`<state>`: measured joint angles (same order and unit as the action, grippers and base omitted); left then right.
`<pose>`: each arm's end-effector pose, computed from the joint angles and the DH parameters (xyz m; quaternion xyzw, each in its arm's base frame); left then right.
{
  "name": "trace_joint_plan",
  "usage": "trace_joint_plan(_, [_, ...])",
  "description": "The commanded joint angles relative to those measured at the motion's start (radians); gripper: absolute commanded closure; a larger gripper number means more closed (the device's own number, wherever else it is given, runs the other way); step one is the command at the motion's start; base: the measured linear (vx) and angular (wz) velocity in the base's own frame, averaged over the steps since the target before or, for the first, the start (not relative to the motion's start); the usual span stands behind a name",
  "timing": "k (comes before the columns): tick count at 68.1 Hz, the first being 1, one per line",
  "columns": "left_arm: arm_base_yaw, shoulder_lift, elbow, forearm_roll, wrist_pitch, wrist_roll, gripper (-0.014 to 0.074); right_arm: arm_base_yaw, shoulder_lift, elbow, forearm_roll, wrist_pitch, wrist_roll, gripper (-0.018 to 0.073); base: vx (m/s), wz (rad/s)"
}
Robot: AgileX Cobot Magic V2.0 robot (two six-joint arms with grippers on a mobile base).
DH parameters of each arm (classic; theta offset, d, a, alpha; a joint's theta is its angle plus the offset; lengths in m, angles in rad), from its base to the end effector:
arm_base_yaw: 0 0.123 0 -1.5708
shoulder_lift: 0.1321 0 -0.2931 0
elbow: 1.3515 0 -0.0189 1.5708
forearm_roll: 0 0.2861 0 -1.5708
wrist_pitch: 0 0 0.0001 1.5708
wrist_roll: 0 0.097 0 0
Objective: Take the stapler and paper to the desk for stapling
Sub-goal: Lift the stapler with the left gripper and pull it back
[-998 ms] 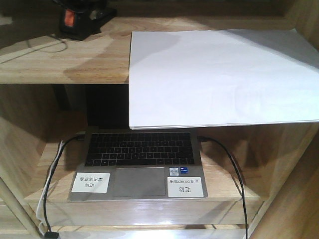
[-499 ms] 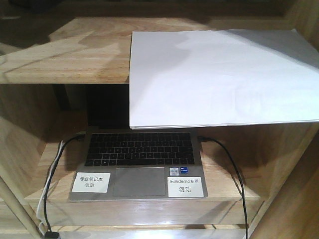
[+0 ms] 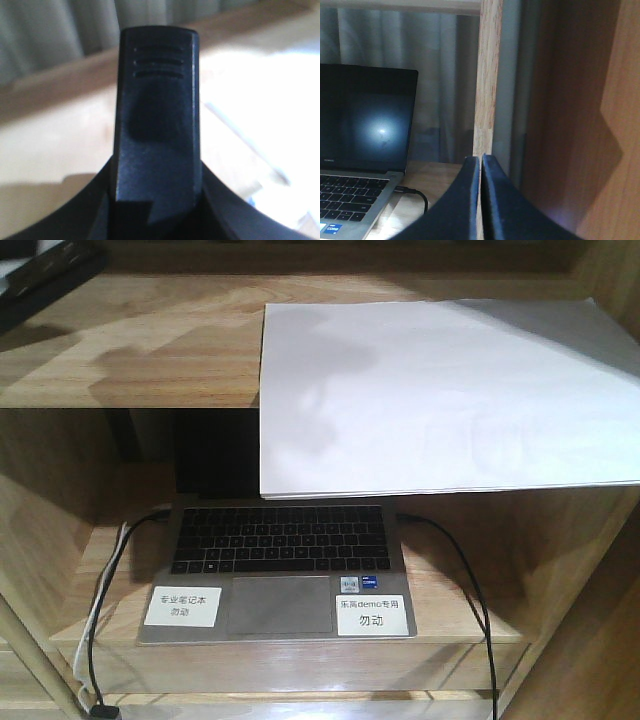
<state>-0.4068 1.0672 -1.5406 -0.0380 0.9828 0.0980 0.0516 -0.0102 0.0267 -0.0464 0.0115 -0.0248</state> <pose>0.1956 -0.0876 0.5244 0.2094 0.8129 -0.1023 0.5338 0.0898 0.0046 0.2033 -0.0419 0.6846 -0.0073 0.7277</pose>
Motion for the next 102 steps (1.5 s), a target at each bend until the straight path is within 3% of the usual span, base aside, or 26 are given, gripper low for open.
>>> trace_joint_plan(1, [-0.004, -0.121, 0.090, -0.009, -0.142, 0.008, 0.0603, -0.004, -0.010, 0.004, -0.005, -0.075, -0.004, 0.0569, 0.00, 0.00])
trace_joint_plan(31, [-0.004, -0.616, 0.615, -0.031, -0.234, 0.010, 0.0603, -0.004, -0.010, 0.004, -0.005, -0.075, -0.004, 0.0569, 0.00, 0.00])
trace_joint_plan(50, [-0.004, -0.864, 0.849, -0.060, -0.252, 0.010, 0.0603, -0.004, -0.010, 0.004, -0.005, -0.075, -0.004, 0.0569, 0.00, 0.00])
trace_joint_plan(61, [-0.004, -0.936, 0.895, -0.059, -0.263, 0.009, 0.0603, -0.004, -0.010, 0.004, -0.005, -0.075, -0.004, 0.0569, 0.00, 0.00])
trace_joint_plan(102, [-0.004, -0.940, 0.892, -0.059, -0.234, 0.006, 0.0603, -0.004, -0.010, 0.004, -0.005, -0.077, -0.004, 0.0569, 0.00, 0.00])
